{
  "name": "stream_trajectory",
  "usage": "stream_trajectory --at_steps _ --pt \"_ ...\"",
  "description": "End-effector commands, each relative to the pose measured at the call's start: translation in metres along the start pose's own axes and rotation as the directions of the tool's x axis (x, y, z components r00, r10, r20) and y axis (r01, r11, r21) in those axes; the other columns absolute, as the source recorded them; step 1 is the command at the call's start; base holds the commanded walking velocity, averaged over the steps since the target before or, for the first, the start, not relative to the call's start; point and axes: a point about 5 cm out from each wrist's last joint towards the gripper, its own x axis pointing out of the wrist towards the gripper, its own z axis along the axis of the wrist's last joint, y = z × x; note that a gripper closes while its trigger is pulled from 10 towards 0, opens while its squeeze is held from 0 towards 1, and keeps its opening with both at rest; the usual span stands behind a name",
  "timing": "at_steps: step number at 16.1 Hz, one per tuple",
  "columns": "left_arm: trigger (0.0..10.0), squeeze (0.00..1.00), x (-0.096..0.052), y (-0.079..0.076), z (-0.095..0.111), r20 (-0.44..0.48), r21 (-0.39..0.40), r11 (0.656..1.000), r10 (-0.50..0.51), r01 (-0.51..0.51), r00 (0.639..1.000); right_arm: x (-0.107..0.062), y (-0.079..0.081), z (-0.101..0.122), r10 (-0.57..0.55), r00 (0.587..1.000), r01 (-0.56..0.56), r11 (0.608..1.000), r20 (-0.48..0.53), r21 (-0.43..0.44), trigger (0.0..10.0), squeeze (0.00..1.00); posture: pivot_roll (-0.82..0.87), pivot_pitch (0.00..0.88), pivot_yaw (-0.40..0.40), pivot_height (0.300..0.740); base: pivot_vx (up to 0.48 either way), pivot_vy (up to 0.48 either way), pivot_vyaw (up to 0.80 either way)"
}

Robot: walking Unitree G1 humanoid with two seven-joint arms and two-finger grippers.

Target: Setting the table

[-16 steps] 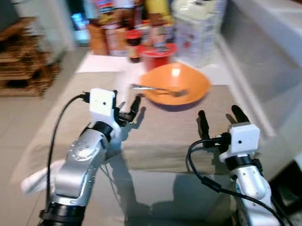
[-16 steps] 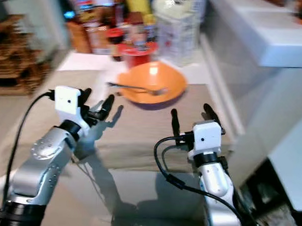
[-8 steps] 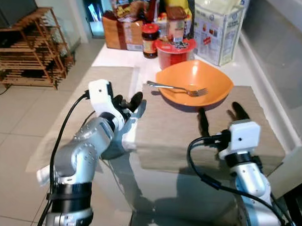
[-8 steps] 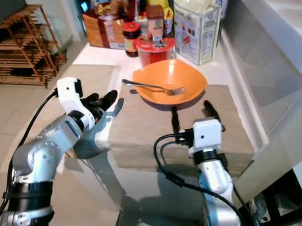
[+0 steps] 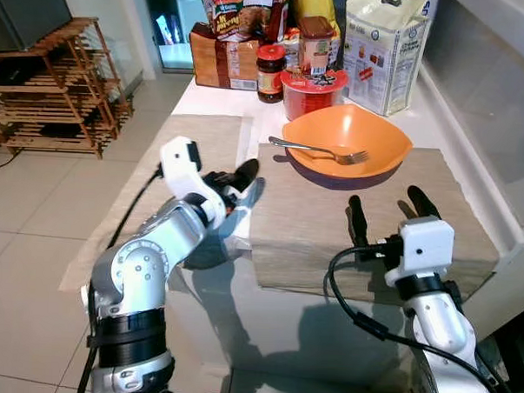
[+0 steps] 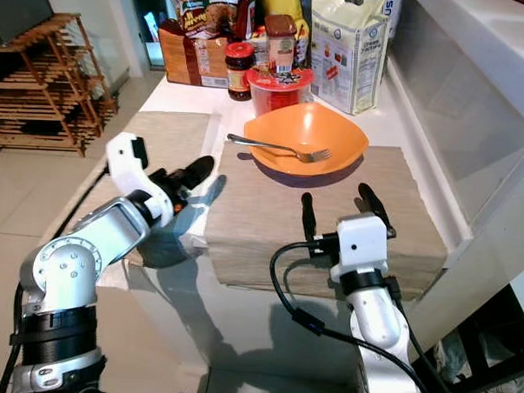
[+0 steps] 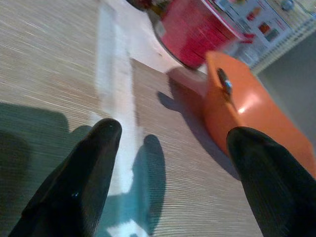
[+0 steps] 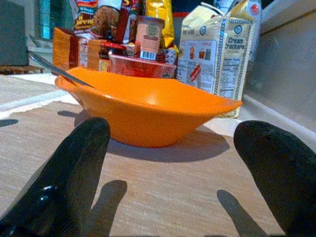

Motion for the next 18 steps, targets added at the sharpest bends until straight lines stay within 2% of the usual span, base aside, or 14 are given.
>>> stream_trajectory --at_steps 1,4,7,9,11,18 --pt "10.0 0.00 0.003 -0.004 0.003 -0.017 -0.013 1.000 -0.015 0.015 1.000 0.000 -0.002 0.003 -0.013 1.000 0.013 1.000 0.004 -0.010 10.0 0.00 -0.19 0.000 0.098 0.722 0.000 0.000 0.00" --pt "10.0 0.00 0.012 -0.013 -0.002 -0.072 -0.035 0.998 -0.060 0.058 0.996 0.001 -0.001 0.004 -0.023 1.000 0.023 1.000 0.007 -0.009 10.0 0.00 -0.20 0.000 0.110 0.722 0.000 0.000 0.00" --pt "10.0 0.00 0.026 -0.032 -0.005 -0.123 -0.061 0.991 -0.130 0.123 0.984 0.001 0.000 0.004 -0.028 1.000 0.028 1.000 0.010 -0.006 10.0 0.00 -0.21 0.000 0.116 0.722 0.000 0.000 0.00" --pt "10.0 0.00 0.029 -0.040 -0.006 -0.136 -0.066 0.987 -0.152 0.144 0.979 0.001 0.000 0.004 -0.030 1.000 0.030 1.000 0.011 -0.005 10.0 0.00 -0.21 0.000 0.117 0.722 0.000 0.000 0.00" --pt "10.0 0.00 0.034 -0.054 -0.006 -0.148 -0.066 0.981 -0.193 0.185 0.970 0.001 0.001 0.003 -0.030 1.000 0.030 1.000 0.010 -0.006 10.0 0.00 -0.22 0.000 0.121 0.722 0.000 0.000 0.00" --pt "10.0 0.00 0.042 -0.062 -0.006 -0.171 -0.051 0.977 -0.212 0.206 0.962 0.001 0.003 0.002 -0.027 1.000 0.027 1.000 0.010 0.000 10.0 0.00 -0.23 0.000 0.134 0.722 0.000 0.000 0.00"
